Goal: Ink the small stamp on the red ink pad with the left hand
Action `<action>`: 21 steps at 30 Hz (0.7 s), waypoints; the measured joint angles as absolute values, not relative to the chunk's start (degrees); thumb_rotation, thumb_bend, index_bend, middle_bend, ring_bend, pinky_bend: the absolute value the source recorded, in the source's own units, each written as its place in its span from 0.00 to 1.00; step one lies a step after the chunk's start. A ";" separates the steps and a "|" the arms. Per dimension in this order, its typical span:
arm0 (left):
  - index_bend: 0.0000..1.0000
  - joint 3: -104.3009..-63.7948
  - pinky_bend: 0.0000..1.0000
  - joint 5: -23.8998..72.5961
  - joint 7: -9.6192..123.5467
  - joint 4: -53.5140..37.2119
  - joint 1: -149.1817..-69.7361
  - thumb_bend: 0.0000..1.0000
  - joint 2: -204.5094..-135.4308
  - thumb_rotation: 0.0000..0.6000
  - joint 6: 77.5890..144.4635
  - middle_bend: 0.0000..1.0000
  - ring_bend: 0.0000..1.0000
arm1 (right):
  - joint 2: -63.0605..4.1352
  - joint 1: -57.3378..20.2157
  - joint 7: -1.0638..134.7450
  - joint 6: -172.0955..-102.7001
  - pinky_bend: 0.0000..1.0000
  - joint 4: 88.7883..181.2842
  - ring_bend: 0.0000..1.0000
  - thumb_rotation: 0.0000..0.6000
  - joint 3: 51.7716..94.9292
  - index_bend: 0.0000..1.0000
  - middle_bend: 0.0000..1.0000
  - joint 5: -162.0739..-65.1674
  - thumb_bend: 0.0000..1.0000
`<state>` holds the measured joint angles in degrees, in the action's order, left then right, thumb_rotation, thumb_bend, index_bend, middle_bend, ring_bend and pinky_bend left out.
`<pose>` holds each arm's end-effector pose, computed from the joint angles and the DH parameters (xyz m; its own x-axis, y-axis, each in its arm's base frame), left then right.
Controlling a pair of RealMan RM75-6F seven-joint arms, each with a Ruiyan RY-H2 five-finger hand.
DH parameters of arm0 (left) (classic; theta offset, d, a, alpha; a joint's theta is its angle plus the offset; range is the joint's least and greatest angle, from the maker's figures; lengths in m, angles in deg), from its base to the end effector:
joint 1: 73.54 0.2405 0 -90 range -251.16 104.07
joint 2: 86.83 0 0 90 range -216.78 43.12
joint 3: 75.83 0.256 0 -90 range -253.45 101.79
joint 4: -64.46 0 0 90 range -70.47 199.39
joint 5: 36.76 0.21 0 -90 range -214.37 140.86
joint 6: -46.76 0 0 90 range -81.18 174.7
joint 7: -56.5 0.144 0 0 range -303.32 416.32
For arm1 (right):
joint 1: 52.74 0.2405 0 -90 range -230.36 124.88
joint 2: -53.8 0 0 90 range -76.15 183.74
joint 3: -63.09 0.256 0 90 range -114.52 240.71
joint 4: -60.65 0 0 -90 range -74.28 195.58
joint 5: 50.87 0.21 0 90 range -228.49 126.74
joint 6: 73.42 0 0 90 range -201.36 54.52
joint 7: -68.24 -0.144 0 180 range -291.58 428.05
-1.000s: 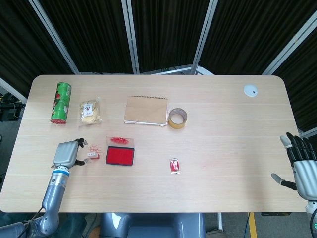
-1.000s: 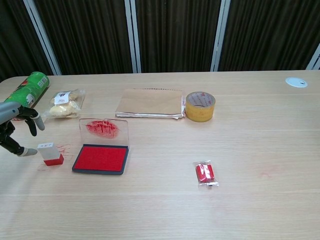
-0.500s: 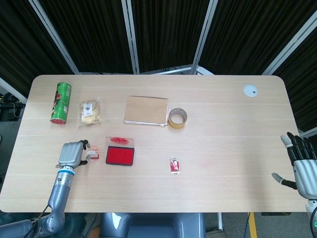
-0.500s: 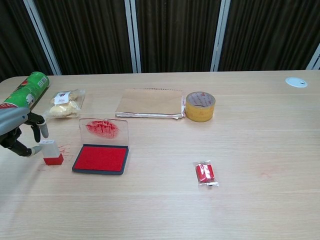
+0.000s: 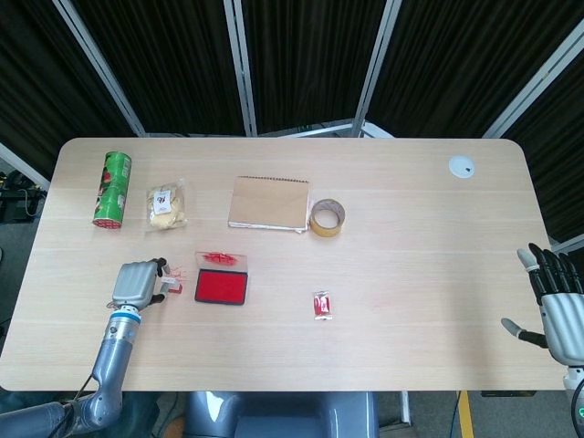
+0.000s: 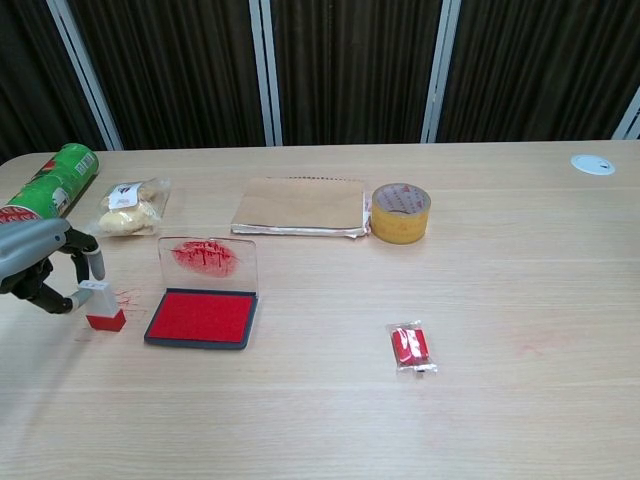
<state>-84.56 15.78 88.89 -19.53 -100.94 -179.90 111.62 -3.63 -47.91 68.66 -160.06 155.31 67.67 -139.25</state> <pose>-0.2452 0.2870 -0.0213 0.4405 0.3251 0.8368 0.8833 0.0097 -0.4688 -0.3004 -0.1866 0.1974 0.4697 0.0606 0.8808 -0.8797 -0.0524 0.4727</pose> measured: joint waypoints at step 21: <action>0.43 -82.10 0.94 20.95 84.06 -17.56 -101.95 0.37 -178.72 1.00 107.96 0.43 0.84 | -3.70 -47.93 68.77 -160.04 0.00 155.15 0.00 1.00 67.59 0.00 0.00 -139.09 0.00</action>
<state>-82.10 20.95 84.06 -17.56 -101.95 -178.72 107.96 -3.70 -47.93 68.77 -160.04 155.15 67.59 -139.09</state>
